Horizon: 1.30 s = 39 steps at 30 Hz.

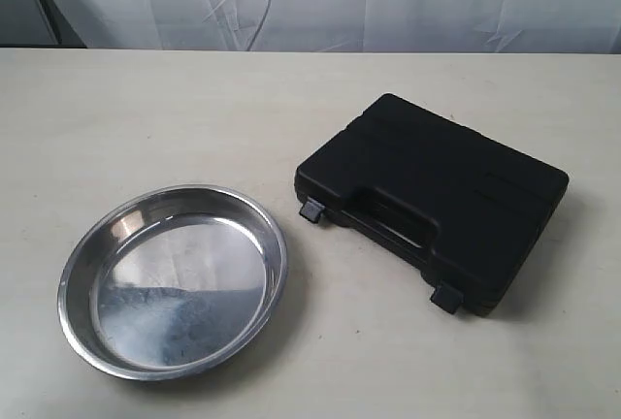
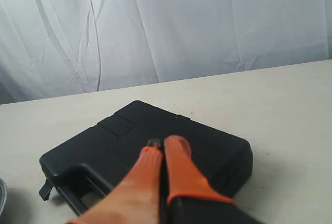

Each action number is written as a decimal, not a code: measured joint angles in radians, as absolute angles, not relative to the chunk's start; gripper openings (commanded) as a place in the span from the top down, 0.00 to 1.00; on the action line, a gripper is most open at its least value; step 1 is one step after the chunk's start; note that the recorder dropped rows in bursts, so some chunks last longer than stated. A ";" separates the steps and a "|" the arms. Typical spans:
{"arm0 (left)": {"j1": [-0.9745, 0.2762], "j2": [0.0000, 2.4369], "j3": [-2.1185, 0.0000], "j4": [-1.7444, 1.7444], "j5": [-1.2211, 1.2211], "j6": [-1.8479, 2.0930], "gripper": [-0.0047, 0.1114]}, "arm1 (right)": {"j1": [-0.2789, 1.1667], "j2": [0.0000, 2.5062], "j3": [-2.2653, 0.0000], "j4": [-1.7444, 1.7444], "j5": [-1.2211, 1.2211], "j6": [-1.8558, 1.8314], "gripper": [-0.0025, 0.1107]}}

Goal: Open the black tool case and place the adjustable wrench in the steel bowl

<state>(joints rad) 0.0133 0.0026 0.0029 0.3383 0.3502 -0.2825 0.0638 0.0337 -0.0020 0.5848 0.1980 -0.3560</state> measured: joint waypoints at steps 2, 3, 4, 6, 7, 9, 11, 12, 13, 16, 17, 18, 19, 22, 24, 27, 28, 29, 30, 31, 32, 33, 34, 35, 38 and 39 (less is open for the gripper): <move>0.013 0.003 0.003 0.338 0.350 -0.282 0.96 | 0.064 0.034 -0.002 0.585 0.198 -0.356 0.98; 0.013 0.003 0.003 0.338 0.350 -0.282 0.96 | 0.064 0.034 -0.002 0.585 0.198 -0.356 0.98; 0.013 0.003 0.003 0.338 0.350 -0.282 0.96 | 0.064 0.034 -0.002 0.585 0.198 -0.356 0.98; 0.013 0.003 0.003 0.338 0.350 -0.282 0.96 | 0.064 0.034 -0.002 0.585 0.198 -0.356 0.98; 0.013 0.003 0.003 0.338 0.350 -0.282 0.96 | 0.064 0.034 -0.002 0.580 0.198 -0.356 0.98; 0.013 0.003 0.003 0.338 0.350 -0.282 0.96 | 0.064 0.034 -0.002 0.568 0.198 -0.358 0.98; 0.013 0.003 0.003 0.338 0.350 -0.282 0.96 | 0.064 0.034 -0.002 0.561 0.196 -0.360 0.98; 0.013 0.003 0.003 0.338 0.350 -0.282 0.96 | 0.064 0.034 -0.002 0.562 0.196 -0.360 0.98; 0.013 0.003 0.003 0.338 0.350 -0.282 0.96 | 0.064 0.034 -0.002 0.562 0.194 -0.362 0.98; 0.013 0.003 0.003 0.338 0.350 -0.282 0.96 | 0.064 0.034 -0.002 0.569 0.183 -0.362 0.98; 0.013 0.003 0.003 0.338 0.350 -0.282 0.96 | 0.064 0.034 -0.002 0.597 0.174 -0.353 0.98; 0.013 0.003 0.003 0.338 0.350 -0.282 0.96 | 0.064 0.034 -0.002 0.662 0.161 -0.331 0.98; 0.013 0.003 0.003 0.338 0.350 -0.282 0.96 | 0.064 0.034 -0.002 0.751 0.144 -0.304 0.98; 0.013 0.003 0.003 0.338 0.350 -0.282 0.96 | 0.064 0.034 -0.002 1.066 0.065 -0.252 0.98; 0.013 0.003 0.003 0.338 0.350 -0.282 0.96 | 0.064 0.034 -0.002 1.198 0.007 -0.239 0.98; 0.013 0.003 0.003 0.338 0.350 -0.282 0.96 | 0.064 0.032 -0.004 1.292 -0.052 -0.232 0.98; 0.013 0.003 0.003 0.338 0.350 -0.282 0.96 | 0.064 0.032 -0.017 1.306 -0.072 -0.229 0.98; 0.013 0.003 0.003 0.338 0.350 -0.282 0.96 | 0.064 0.032 -0.041 1.311 -0.096 -0.228 0.98; 0.013 0.003 0.003 0.338 0.350 -0.282 0.96 | 0.064 0.032 -0.066 1.302 -0.120 -0.228 0.98; 0.013 0.003 0.003 0.338 0.350 -0.282 0.96 | 0.064 0.035 -0.103 1.262 -0.155 -0.227 0.98; 0.013 0.003 0.003 0.338 0.350 -0.282 0.96 | 0.064 0.044 -0.144 1.183 -0.192 -0.227 0.98; 0.013 0.003 0.003 0.338 0.350 -0.282 0.96 | 0.064 0.060 -0.186 1.069 -0.218 -0.225 0.98; 0.013 0.003 0.003 0.338 0.350 -0.282 0.96 | 0.064 0.085 -0.230 0.933 -0.244 -0.225 0.98; 0.013 0.003 0.003 0.338 0.350 -0.282 0.96 | 0.064 0.122 -0.274 0.788 -0.253 -0.225 0.98; 0.013 0.003 0.003 0.338 0.350 -0.282 0.96 | 0.064 0.288 -0.406 0.462 -0.164 -0.225 0.98; 0.013 0.003 0.003 0.338 0.350 -0.282 0.96 | 0.064 0.354 -0.447 0.406 -0.108 -0.225 0.98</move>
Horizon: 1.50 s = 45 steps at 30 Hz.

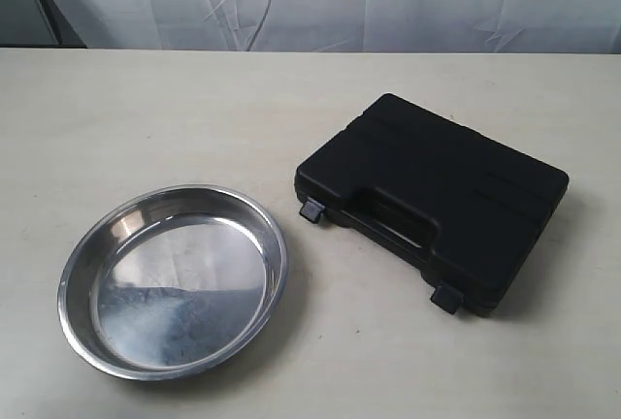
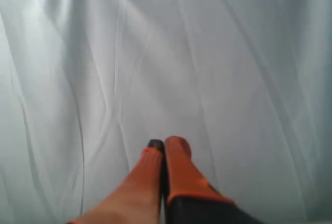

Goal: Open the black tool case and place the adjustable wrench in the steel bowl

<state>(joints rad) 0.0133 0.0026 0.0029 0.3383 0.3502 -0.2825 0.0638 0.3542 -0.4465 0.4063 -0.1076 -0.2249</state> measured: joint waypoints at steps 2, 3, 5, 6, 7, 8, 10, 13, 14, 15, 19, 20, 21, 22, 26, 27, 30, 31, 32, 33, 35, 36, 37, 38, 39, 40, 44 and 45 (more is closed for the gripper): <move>0.013 0.003 0.003 0.338 0.350 -0.282 0.96 | 0.064 0.548 -0.562 0.323 0.082 -0.233 0.98; 0.013 0.003 0.003 0.338 0.350 -0.282 0.96 | 0.064 0.655 -0.626 0.308 0.169 -0.248 0.98; 0.013 0.003 0.003 0.338 0.350 -0.282 0.96 | 0.080 0.868 -0.760 0.303 0.385 -0.311 0.98; 0.013 0.003 0.003 0.338 0.350 -0.282 0.96 | 0.094 0.953 -0.812 0.305 0.481 -0.340 0.98; 0.013 0.003 0.003 0.338 0.350 -0.282 0.96 | 0.117 1.054 -0.875 0.310 0.566 -0.358 0.98; 0.013 0.003 0.003 0.338 0.350 -0.282 0.96 | 0.146 1.147 -0.934 0.321 0.639 -0.370 0.98; 0.013 0.003 0.003 0.338 0.350 -0.282 0.96 | 0.211 1.293 -1.028 0.330 0.735 -0.381 0.98; 0.013 0.003 0.003 0.338 0.350 -0.282 0.96 | 0.322 1.485 -1.141 0.334 0.823 -0.388 0.96; 0.013 0.003 0.003 0.338 0.350 -0.282 0.96 | 0.353 1.547 -1.174 0.329 0.848 -0.390 0.92; 0.013 0.003 0.003 0.338 0.350 -0.282 0.96 | 0.382 1.607 -1.203 0.321 0.872 -0.390 0.89; 0.013 0.003 0.003 0.338 0.350 -0.282 0.96 | 0.451 1.790 -1.264 0.289 0.933 -0.388 0.64; 0.013 0.003 0.003 0.338 0.350 -0.282 0.96 | 0.463 1.824 -1.269 0.281 0.938 -0.388 0.58; 0.013 0.003 0.003 0.338 0.350 -0.282 0.96 | 0.471 1.853 -1.270 0.270 0.940 -0.388 0.56; 0.013 0.003 0.003 0.338 0.350 -0.282 0.96 | 0.476 1.873 -1.271 0.260 0.942 -0.388 0.54; 0.013 0.003 0.003 0.338 0.350 -0.282 0.96 | 0.480 1.940 -1.271 0.224 0.940 -0.384 0.57; 0.013 0.003 0.003 0.338 0.350 -0.282 0.96 | 0.481 1.950 -1.271 0.214 0.938 -0.383 0.58; 0.013 0.003 0.003 0.338 0.350 -0.282 0.96 | 0.481 1.967 -1.271 0.198 0.927 -0.374 0.62; 0.013 0.003 0.003 0.338 0.350 -0.282 0.96 | 0.481 1.974 -1.273 0.195 0.922 -0.369 0.66; 0.013 0.003 0.003 0.338 0.350 -0.282 0.96 | 0.481 1.980 -1.276 0.195 0.920 -0.368 0.73; 0.013 0.003 0.003 0.338 0.350 -0.282 0.96 | 0.481 1.980 -1.275 0.193 0.916 -0.364 0.81; 0.013 0.003 0.003 0.338 0.350 -0.282 0.96 | 0.481 1.980 -1.275 0.199 0.918 -0.364 0.96; 0.013 0.003 0.003 0.338 0.350 -0.282 0.96 | 0.483 1.980 -1.280 0.199 0.922 -0.366 0.96; 0.013 0.003 0.003 0.338 0.350 -0.282 0.96 | 0.483 1.980 -1.279 0.199 0.922 -0.366 0.89; 0.013 0.003 0.003 0.338 0.350 -0.282 0.96 | 0.483 1.980 -1.280 0.199 0.920 -0.364 0.83; 0.013 0.003 0.003 0.338 0.350 -0.282 0.96 | 0.483 1.980 -1.280 0.199 0.920 -0.364 0.71; 0.013 0.003 0.003 0.338 0.350 -0.282 0.96 | 0.483 1.980 -1.280 0.199 0.916 -0.364 0.61; 0.013 0.003 0.003 0.338 0.350 -0.282 0.96 | 0.483 1.980 -1.280 0.201 0.911 -0.364 0.59; 0.013 0.003 0.003 0.338 0.350 -0.282 0.96 | 0.485 1.980 -1.280 0.201 0.909 -0.362 0.66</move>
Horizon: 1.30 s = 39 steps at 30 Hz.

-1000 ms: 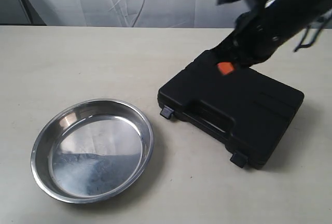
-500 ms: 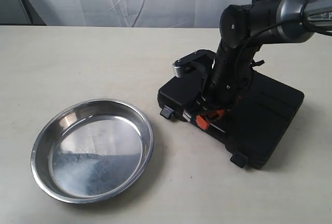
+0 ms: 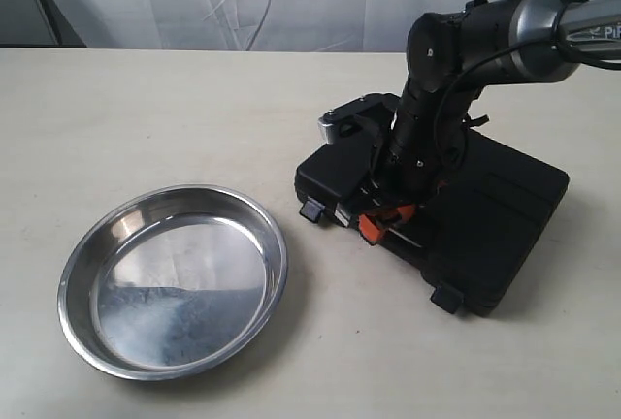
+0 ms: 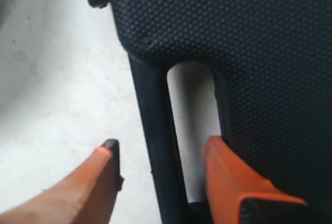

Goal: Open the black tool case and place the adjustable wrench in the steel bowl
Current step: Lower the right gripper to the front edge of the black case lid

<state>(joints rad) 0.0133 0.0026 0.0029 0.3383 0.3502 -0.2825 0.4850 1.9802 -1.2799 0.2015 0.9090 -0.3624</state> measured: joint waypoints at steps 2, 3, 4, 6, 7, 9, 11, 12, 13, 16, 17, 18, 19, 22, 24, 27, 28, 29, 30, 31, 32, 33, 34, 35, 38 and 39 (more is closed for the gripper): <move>0.013 0.003 0.003 0.338 0.350 -0.282 0.96 | 0.485 1.980 -1.280 0.198 0.898 -0.359 0.76; 0.013 0.003 0.003 0.338 0.350 -0.282 0.96 | 0.485 1.980 -1.280 0.196 0.893 -0.359 0.78; 0.013 0.003 0.003 0.338 0.350 -0.282 0.96 | 0.485 1.980 -1.280 0.196 0.893 -0.359 0.77; 0.013 0.003 0.003 0.338 0.350 -0.282 0.96 | 0.485 1.980 -1.280 0.196 0.893 -0.358 0.73; 0.013 0.003 0.003 0.338 0.350 -0.282 0.96 | 0.485 1.980 -1.280 0.196 0.893 -0.358 0.69; 0.013 0.003 0.003 0.338 0.350 -0.282 0.96 | 0.485 1.980 -1.280 0.196 0.893 -0.356 0.59; 0.013 0.003 0.003 0.338 0.350 -0.282 0.96 | 0.485 1.980 -1.280 0.194 0.892 -0.356 0.52; 0.013 0.003 0.003 0.338 0.350 -0.282 0.96 | 0.485 1.980 -1.280 0.194 0.893 -0.356 0.52; 0.013 0.003 0.003 0.338 0.350 -0.282 0.96 | 0.485 1.980 -1.280 0.199 0.895 -0.356 0.52; 0.013 0.003 0.003 0.338 0.350 -0.282 0.96 | 0.485 1.980 -1.280 0.199 0.895 -0.337 0.55; 0.013 0.003 0.003 0.338 0.350 -0.282 0.96 | 0.485 1.980 -1.280 0.193 0.893 -0.333 0.55; 0.013 0.003 0.003 0.338 0.350 -0.282 0.96 | 0.485 1.980 -1.280 0.187 0.892 -0.329 0.55; 0.013 0.003 0.003 0.338 0.350 -0.282 0.96 | 0.485 1.980 -1.280 0.182 0.889 -0.325 0.55; 0.013 0.003 0.003 0.338 0.350 -0.282 0.96 | 0.485 1.980 -1.280 0.174 0.884 -0.315 0.55; 0.013 0.003 0.003 0.338 0.350 -0.282 0.96 | 0.485 1.980 -1.280 0.173 0.884 -0.313 0.55; 0.013 0.003 0.003 0.338 0.350 -0.282 0.96 | 0.485 1.980 -1.280 0.167 0.897 -0.313 0.55; 0.013 0.003 0.003 0.338 0.350 -0.282 0.96 | 0.485 1.978 -1.280 0.165 0.899 -0.312 0.55; 0.013 0.003 0.003 0.338 0.350 -0.282 0.96 | 0.485 1.976 -1.280 0.162 0.898 -0.313 0.55; 0.013 0.003 0.003 0.338 0.350 -0.282 0.96 | 0.485 1.971 -1.280 0.157 0.903 -0.311 0.55; 0.013 0.003 0.003 0.338 0.350 -0.282 0.96 | 0.485 1.967 -1.280 0.152 0.906 -0.311 0.55; 0.013 0.003 0.003 0.338 0.350 -0.282 0.96 | 0.485 1.965 -1.280 0.150 0.908 -0.311 0.55; 0.013 0.003 0.003 0.338 0.350 -0.282 0.96 | 0.485 1.963 -1.280 0.143 0.910 -0.311 0.55; 0.013 0.003 0.003 0.338 0.350 -0.282 0.96 | 0.485 1.961 -1.280 0.137 0.912 -0.311 0.55; 0.013 0.003 0.003 0.338 0.350 -0.282 0.96 | 0.485 1.961 -1.280 0.130 0.912 -0.311 0.55; 0.013 0.003 0.003 0.338 0.350 -0.282 0.96 | 0.485 1.961 -1.280 0.094 0.901 -0.311 0.55; 0.013 0.003 0.003 0.338 0.350 -0.282 0.96 | 0.485 1.961 -1.280 0.081 0.896 -0.311 0.55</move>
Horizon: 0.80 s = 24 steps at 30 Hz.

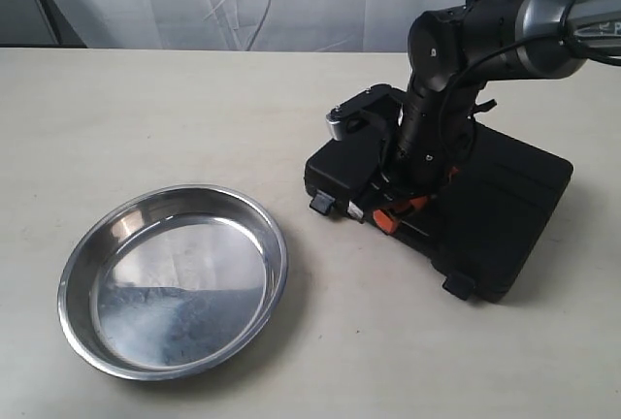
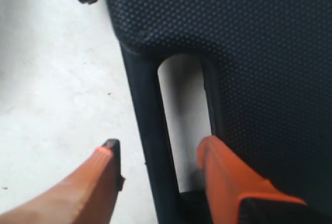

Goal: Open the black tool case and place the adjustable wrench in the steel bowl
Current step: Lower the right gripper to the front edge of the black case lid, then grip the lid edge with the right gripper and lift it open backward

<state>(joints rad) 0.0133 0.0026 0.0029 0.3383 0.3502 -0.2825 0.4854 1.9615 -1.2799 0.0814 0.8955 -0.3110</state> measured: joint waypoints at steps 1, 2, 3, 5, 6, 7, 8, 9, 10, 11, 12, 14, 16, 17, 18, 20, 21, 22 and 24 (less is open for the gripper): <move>0.013 0.003 0.003 0.338 0.350 -0.282 0.96 | 0.485 1.966 -1.280 0.069 0.888 -0.311 0.55; 0.013 0.003 0.003 0.338 0.350 -0.282 0.96 | 0.485 1.971 -1.280 0.058 0.882 -0.311 0.55; 0.013 0.003 0.003 0.338 0.350 -0.282 0.96 | 0.485 1.977 -1.280 0.051 0.879 -0.311 0.55; 0.013 0.003 0.003 0.338 0.350 -0.282 0.96 | 0.485 1.994 -1.280 0.051 0.874 -0.311 0.55; 0.013 0.003 0.003 0.338 0.350 -0.282 0.96 | 0.485 2.002 -1.280 0.051 0.874 -0.311 0.55; 0.013 0.003 0.003 0.338 0.350 -0.282 0.96 | 0.485 2.007 -1.280 0.051 0.874 -0.311 0.55; 0.013 0.003 0.003 0.338 0.350 -0.282 0.96 | 0.485 2.011 -1.280 0.051 0.872 -0.311 0.55; 0.013 0.003 0.003 0.338 0.350 -0.282 0.96 | 0.485 2.011 -1.280 0.051 0.872 -0.311 0.55; 0.013 0.003 0.003 0.338 0.350 -0.282 0.96 | 0.485 2.012 -1.280 0.053 0.872 -0.311 0.55; 0.013 0.003 0.003 0.338 0.350 -0.282 0.96 | 0.485 2.012 -1.280 0.053 0.872 -0.311 0.55; 0.013 0.003 0.003 0.338 0.350 -0.282 0.96 | 0.485 2.012 -1.280 0.053 0.872 -0.311 0.55; 0.013 0.003 0.003 0.338 0.350 -0.282 0.96 | 0.485 2.010 -1.280 0.053 0.872 -0.311 0.57; 0.013 0.003 0.003 0.338 0.350 -0.282 0.96 | 0.485 2.008 -1.280 0.053 0.872 -0.311 0.67; 0.013 0.003 0.003 0.338 0.350 -0.282 0.96 | 0.485 2.006 -1.280 0.051 0.872 -0.311 0.73; 0.013 0.003 0.003 0.338 0.350 -0.282 0.96 | 0.485 2.006 -1.280 0.049 0.872 -0.311 0.81; 0.013 0.003 0.003 0.338 0.350 -0.282 0.96 | 0.485 2.006 -1.280 0.049 0.877 -0.311 0.94; 0.013 0.003 0.003 0.338 0.350 -0.282 0.96 | 0.485 2.006 -1.280 0.051 0.877 -0.316 0.98; 0.013 0.003 0.003 0.338 0.350 -0.282 0.96 | 0.487 2.006 -1.280 0.049 0.877 -0.322 0.98; 0.013 0.003 0.003 0.338 0.350 -0.282 0.96 | 0.487 2.006 -1.280 0.047 0.877 -0.324 0.99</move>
<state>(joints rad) 0.0133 0.0026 0.0029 0.3383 0.3502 -0.2825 0.4872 2.0060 -1.2799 0.0470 0.8772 -0.3243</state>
